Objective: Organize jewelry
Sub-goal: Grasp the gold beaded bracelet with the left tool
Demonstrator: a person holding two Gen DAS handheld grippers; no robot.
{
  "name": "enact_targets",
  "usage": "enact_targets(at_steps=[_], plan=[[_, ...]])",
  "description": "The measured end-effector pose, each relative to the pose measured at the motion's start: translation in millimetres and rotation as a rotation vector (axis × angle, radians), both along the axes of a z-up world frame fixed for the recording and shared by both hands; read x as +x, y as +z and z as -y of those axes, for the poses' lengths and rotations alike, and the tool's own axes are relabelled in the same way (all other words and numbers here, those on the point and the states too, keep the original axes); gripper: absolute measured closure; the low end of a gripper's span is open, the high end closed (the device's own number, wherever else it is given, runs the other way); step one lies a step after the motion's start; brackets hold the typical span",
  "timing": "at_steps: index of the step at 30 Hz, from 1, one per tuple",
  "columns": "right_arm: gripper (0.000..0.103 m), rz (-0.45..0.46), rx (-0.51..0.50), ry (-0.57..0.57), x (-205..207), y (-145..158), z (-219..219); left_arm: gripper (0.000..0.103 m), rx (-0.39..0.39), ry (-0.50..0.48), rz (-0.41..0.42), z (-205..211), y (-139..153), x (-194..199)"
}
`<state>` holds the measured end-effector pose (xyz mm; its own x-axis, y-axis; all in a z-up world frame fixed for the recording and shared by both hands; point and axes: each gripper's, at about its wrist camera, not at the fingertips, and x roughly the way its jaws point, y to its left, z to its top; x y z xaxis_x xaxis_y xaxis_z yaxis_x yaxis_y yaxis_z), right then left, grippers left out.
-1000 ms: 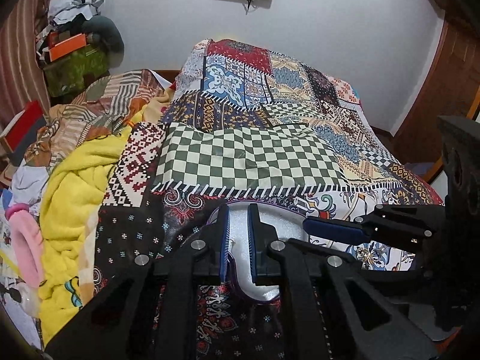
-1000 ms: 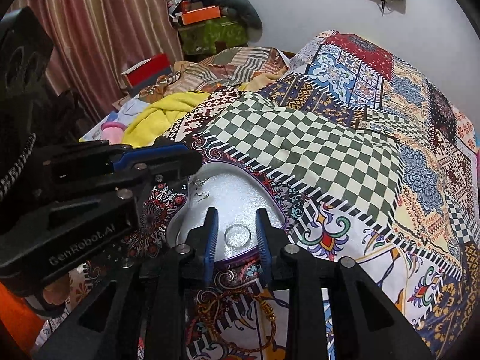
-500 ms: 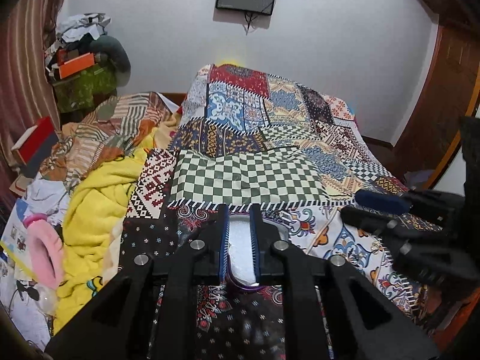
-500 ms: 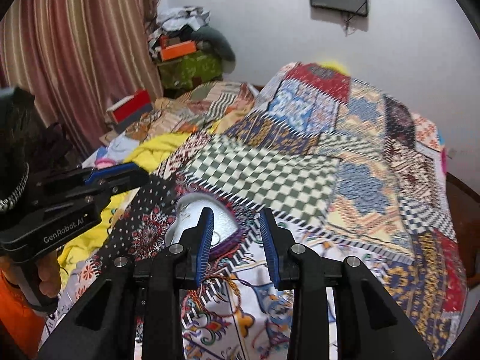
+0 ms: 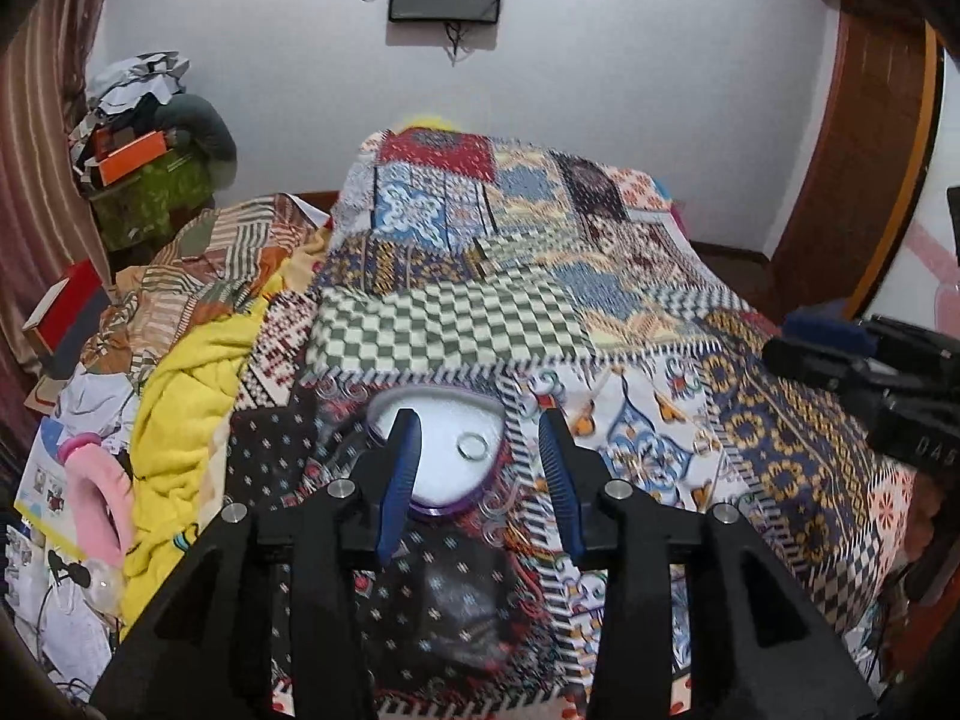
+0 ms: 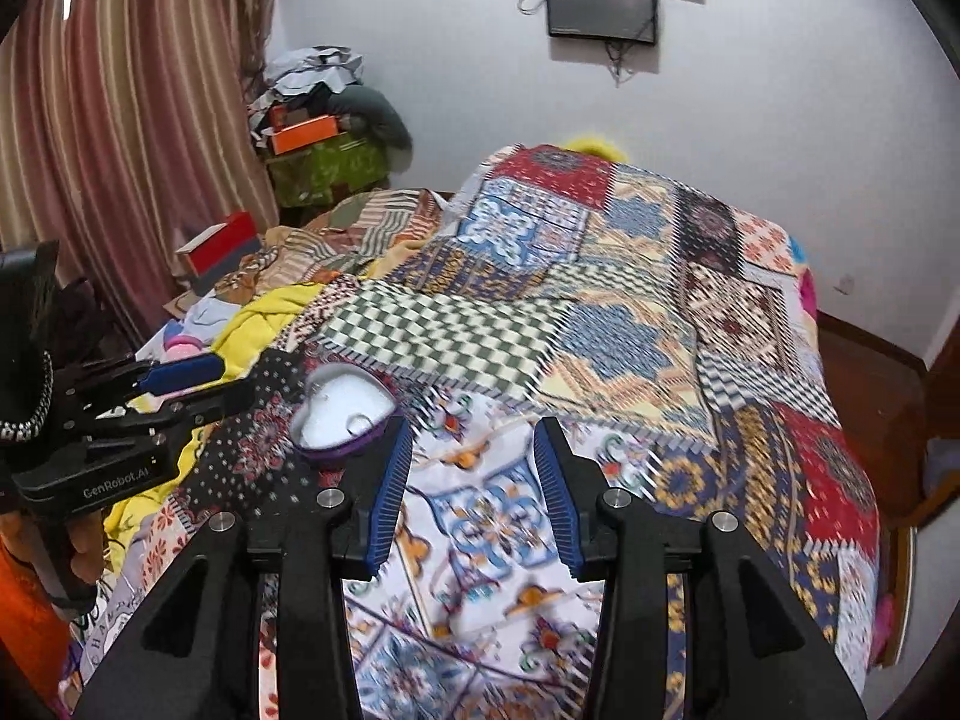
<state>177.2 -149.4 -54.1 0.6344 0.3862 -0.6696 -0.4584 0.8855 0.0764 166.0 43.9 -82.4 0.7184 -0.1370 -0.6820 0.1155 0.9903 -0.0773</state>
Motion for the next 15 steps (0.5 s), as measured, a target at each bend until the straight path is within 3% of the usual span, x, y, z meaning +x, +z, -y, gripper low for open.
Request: enact_targets(at_steps=[15], plan=[[0.064, -0.115, -0.039, -0.046, -19, -50, 34, 0.062, 0.0, -0.011, -0.172, 16, -64, -9]])
